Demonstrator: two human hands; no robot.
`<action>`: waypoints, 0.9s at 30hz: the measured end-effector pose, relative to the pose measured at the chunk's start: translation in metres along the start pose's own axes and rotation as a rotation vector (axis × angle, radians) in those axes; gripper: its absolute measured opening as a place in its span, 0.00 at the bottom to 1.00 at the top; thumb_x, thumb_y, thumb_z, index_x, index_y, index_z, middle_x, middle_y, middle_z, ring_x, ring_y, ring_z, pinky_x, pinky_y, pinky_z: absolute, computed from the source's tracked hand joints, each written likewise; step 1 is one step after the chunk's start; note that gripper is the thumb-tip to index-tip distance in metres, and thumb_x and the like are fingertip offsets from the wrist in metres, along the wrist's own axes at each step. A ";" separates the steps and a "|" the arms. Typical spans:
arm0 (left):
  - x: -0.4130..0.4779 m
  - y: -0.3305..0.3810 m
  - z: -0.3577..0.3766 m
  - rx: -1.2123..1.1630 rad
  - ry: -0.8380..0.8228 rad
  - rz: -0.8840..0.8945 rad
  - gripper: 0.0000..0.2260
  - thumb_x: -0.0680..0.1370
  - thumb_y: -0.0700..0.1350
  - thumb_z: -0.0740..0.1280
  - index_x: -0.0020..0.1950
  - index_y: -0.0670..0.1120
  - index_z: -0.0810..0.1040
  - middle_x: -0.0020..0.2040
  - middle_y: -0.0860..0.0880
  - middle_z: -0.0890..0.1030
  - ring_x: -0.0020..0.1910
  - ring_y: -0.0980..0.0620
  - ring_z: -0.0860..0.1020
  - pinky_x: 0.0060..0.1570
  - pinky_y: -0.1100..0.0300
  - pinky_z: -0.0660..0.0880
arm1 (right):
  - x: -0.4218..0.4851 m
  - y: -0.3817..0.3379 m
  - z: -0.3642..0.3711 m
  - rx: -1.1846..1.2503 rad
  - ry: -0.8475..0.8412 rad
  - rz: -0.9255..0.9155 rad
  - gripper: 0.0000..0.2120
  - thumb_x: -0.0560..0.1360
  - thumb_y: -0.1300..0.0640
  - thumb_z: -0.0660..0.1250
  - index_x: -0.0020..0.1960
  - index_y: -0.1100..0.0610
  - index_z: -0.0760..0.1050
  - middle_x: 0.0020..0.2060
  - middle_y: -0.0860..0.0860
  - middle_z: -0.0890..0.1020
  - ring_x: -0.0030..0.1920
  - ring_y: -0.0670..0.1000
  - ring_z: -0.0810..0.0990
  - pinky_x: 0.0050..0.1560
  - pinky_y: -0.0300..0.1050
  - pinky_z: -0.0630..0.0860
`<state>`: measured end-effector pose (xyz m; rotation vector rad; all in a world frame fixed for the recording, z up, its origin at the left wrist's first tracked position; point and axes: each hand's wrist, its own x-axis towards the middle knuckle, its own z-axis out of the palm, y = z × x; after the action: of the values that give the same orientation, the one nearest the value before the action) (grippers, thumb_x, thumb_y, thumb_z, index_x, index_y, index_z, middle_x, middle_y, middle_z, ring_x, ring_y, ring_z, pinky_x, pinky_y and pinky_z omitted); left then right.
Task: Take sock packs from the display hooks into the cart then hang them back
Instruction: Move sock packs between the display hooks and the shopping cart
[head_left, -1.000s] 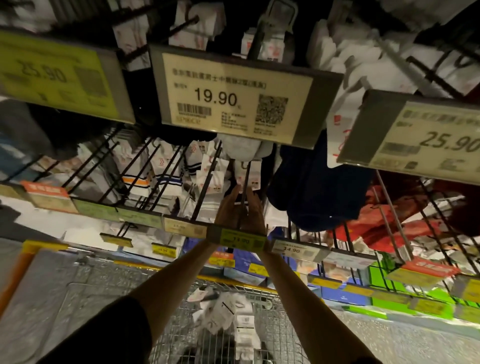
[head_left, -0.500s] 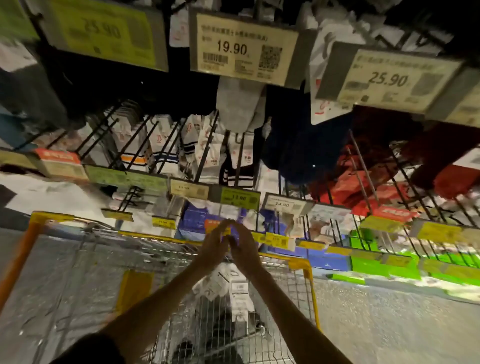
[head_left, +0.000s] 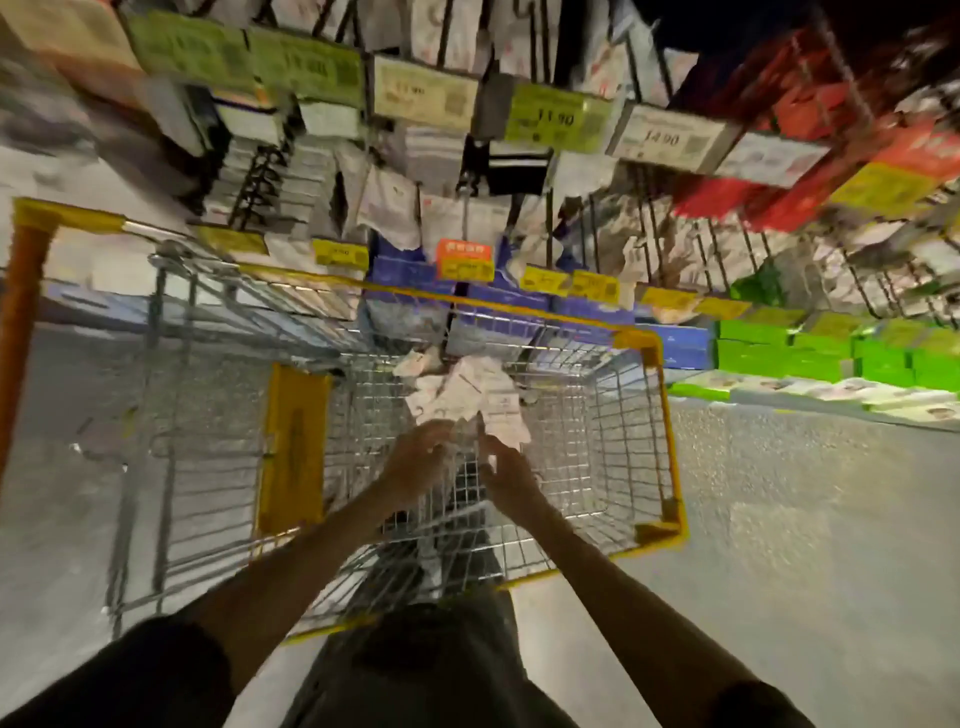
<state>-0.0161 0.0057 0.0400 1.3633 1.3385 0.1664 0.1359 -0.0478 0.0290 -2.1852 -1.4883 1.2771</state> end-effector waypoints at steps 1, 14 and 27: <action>-0.004 -0.008 0.004 -0.006 0.013 0.006 0.20 0.79 0.49 0.62 0.64 0.37 0.78 0.67 0.41 0.77 0.65 0.50 0.76 0.66 0.55 0.71 | 0.001 0.011 0.010 -0.020 -0.041 0.050 0.22 0.76 0.68 0.61 0.69 0.60 0.71 0.61 0.61 0.79 0.58 0.59 0.79 0.54 0.40 0.74; 0.111 -0.160 0.122 0.036 -0.037 -0.087 0.21 0.81 0.45 0.62 0.72 0.37 0.69 0.57 0.37 0.80 0.48 0.45 0.82 0.43 0.66 0.70 | 0.114 0.151 0.107 -0.212 -0.084 0.245 0.27 0.78 0.60 0.62 0.74 0.61 0.59 0.69 0.62 0.65 0.68 0.61 0.65 0.63 0.50 0.67; 0.144 -0.168 0.158 -0.032 0.029 -0.023 0.39 0.72 0.70 0.59 0.77 0.48 0.62 0.60 0.55 0.77 0.38 0.64 0.75 0.31 0.61 0.80 | 0.188 0.200 0.132 -0.260 0.095 0.390 0.56 0.69 0.42 0.74 0.79 0.53 0.36 0.74 0.69 0.52 0.73 0.70 0.55 0.70 0.67 0.60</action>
<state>0.0511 -0.0325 -0.2205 1.3231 1.3699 0.1921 0.1914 -0.0230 -0.2695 -2.7697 -1.2958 1.1085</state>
